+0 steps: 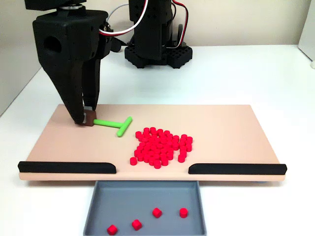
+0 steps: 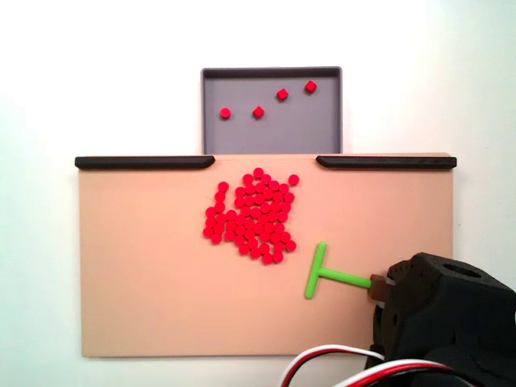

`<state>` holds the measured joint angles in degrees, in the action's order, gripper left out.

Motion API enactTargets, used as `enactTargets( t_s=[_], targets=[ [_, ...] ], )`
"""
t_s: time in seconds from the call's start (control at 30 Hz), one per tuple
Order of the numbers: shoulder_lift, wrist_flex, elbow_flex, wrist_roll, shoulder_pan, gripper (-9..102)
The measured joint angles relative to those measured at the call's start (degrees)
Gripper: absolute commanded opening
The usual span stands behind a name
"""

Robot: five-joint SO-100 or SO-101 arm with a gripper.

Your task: Gather the right side granules

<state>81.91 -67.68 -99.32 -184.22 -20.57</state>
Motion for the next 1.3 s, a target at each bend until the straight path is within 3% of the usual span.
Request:
enactTargets(
  t_s=[1.3],
  targets=[
    [-0.5,0.5,0.8,11.9,6.7,0]
  ],
)
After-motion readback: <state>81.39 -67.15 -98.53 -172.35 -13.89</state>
